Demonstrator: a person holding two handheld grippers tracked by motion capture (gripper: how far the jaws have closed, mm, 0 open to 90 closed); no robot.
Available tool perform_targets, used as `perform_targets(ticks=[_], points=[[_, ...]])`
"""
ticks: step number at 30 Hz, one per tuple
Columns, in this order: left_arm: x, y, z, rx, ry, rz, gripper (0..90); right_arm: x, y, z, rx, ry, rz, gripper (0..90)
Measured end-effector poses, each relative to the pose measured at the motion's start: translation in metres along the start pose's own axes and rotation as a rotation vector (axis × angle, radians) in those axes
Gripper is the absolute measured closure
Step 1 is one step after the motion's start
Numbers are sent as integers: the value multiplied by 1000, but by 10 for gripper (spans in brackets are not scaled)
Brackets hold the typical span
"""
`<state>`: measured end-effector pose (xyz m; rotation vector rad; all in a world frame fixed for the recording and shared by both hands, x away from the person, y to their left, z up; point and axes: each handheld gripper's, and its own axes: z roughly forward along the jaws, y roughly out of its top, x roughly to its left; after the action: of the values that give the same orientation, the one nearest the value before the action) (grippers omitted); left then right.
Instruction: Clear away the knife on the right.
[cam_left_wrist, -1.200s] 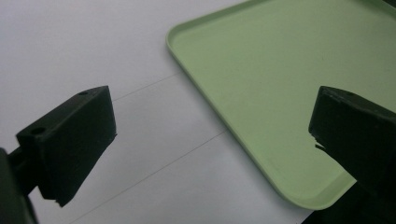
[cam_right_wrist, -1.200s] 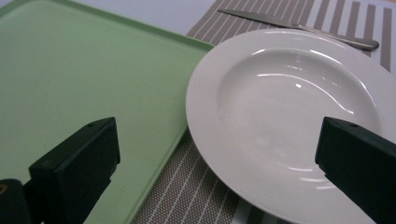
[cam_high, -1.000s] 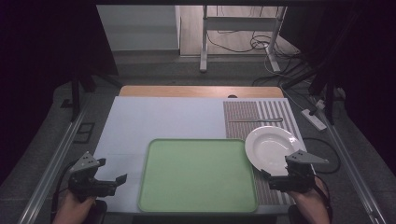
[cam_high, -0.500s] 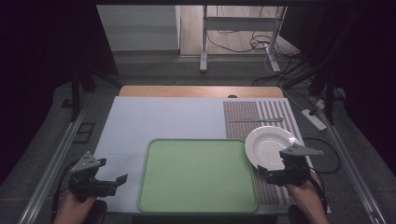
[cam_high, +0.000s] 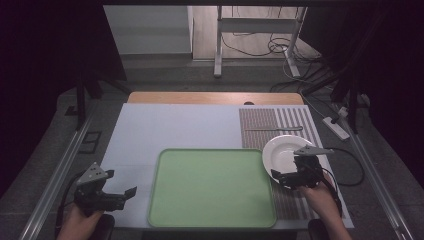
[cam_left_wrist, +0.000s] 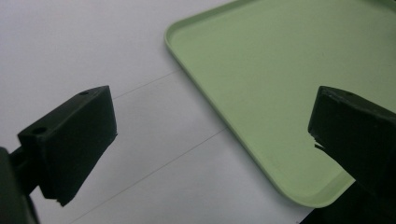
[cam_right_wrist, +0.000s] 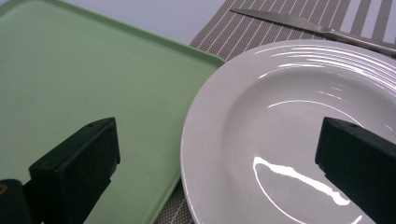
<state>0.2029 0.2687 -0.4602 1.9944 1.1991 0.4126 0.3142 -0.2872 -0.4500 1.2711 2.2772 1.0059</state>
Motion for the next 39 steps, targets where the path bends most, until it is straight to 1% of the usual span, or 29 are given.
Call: perform_targets(ticks=[1,4,7,10,13,14,15,16,19,28,34,39], points=[[0,0,0,0,-1,0,13,-2,1,2,6,3,5,9],[0,0,0,-1,-1,0,13,-6,6,9,17,-8,6,9],[0,0,0,-1,-2,-2,13,-10,12,14,16,-14,11,9],[0,0,0,0,-1,0,13,-13,15,18,18,-15,10,8],[0,0,0,0,0,3,13,-17,22,27,31,-18,13,0],[0,0,0,0,0,3,13,-17,22,27,31,-18,13,0],[0,0,0,-1,0,3,13,-19,26,32,37,-21,10,0],[0,0,0,-1,0,3,13,-19,26,32,37,-21,10,0],[0,0,0,1,1,6,13,-25,34,42,48,-34,6,0],[0,0,0,-2,-1,2,13,-43,46,61,87,-83,3,0],[0,0,0,-4,-3,0,13,-57,53,71,87,-113,1,0],[1,0,0,-5,-3,-4,13,-69,59,81,100,-136,16,0]])
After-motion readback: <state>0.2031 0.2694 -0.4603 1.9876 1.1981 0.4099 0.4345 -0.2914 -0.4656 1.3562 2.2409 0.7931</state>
